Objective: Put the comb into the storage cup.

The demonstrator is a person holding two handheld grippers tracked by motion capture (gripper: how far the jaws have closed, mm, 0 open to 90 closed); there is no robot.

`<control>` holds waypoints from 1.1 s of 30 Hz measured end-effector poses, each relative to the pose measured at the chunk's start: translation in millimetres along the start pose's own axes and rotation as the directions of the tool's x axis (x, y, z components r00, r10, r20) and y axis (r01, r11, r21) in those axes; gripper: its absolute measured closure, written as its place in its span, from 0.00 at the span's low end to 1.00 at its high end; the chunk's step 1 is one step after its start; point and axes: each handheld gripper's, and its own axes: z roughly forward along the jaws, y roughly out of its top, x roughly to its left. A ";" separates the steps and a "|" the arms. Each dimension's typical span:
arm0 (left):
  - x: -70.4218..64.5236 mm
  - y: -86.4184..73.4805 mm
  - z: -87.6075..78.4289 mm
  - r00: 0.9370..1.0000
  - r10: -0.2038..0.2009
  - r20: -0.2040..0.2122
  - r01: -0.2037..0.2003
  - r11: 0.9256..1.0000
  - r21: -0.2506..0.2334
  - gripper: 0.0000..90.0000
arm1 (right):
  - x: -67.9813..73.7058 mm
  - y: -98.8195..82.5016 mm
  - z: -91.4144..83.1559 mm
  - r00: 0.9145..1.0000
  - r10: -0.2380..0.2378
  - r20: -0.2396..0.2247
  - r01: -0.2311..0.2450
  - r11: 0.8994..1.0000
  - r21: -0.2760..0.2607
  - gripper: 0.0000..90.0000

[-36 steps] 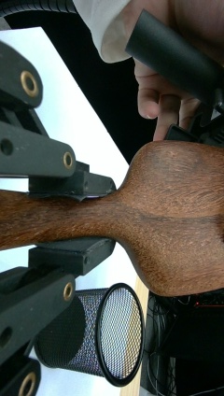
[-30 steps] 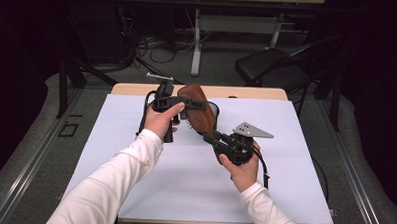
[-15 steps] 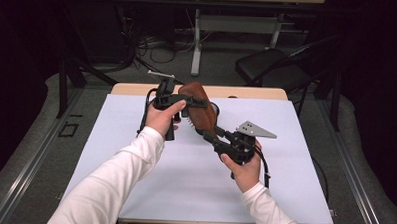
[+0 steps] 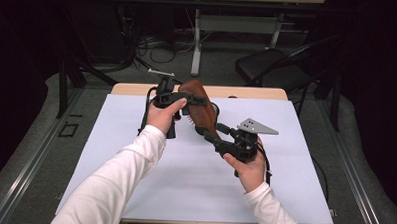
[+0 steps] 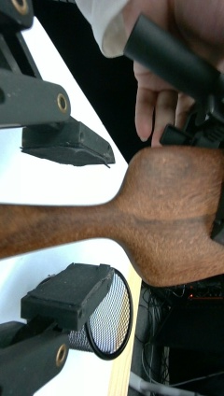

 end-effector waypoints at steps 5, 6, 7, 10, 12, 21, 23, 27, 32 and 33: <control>3.5 2.2 -1.5 1.000 -0.014 -0.007 0.013 1.000 -0.025 0.55 | 1.4 3.5 -1.3 1.000 -0.001 -0.010 0.001 1.000 0.005 0.41; 4.4 2.8 -2.0 1.000 -0.017 -0.006 0.017 1.000 -0.026 0.54 | 1.5 4.2 -1.8 1.000 -0.013 -0.001 0.013 1.000 -0.005 0.40; 5.0 3.4 -2.5 1.000 -0.018 -0.009 0.018 0.999 -0.029 0.54 | 1.6 4.8 -2.6 1.000 -0.022 0.012 0.022 1.000 -0.011 0.40; 6.3 4.3 -3.2 1.000 -0.016 -0.024 0.015 0.999 -0.038 0.54 | 0.6 5.9 -3.0 0.999 -0.026 0.020 0.026 1.000 -0.010 0.39; 7.7 5.1 -3.9 0.999 -0.020 -0.026 0.019 0.999 -0.040 0.54 | -0.7 5.9 -2.9 1.000 -0.018 0.020 0.018 1.000 0.000 0.39; 11.8 7.0 -4.9 0.999 -0.006 -0.038 0.003 0.996 -0.086 0.54 | -4.3 6.6 -2.3 0.999 -0.013 0.035 0.014 1.000 -0.013 0.28; 12.0 7.1 -5.9 0.999 -0.008 -0.033 0.005 0.996 -0.089 0.54 | -5.0 7.0 -2.1 0.999 -0.019 0.042 0.020 1.000 -0.016 0.23; 12.4 7.2 -8.8 0.999 0.000 -0.038 -0.004 0.995 -0.095 0.54 | -4.6 7.8 -1.9 0.997 -0.033 0.066 0.033 0.999 -0.004 0.17; 12.6 8.0 -12.8 0.999 0.004 -0.046 -0.010 0.993 -0.116 0.54 | -1.1 9.2 -1.7 0.996 -0.044 0.081 0.043 0.999 0.009 0.12; 12.6 8.1 -13.5 0.999 0.004 -0.048 -0.009 0.993 -0.121 0.54 | -0.5 9.6 -1.7 0.995 -0.049 0.083 0.048 0.999 0.011 0.10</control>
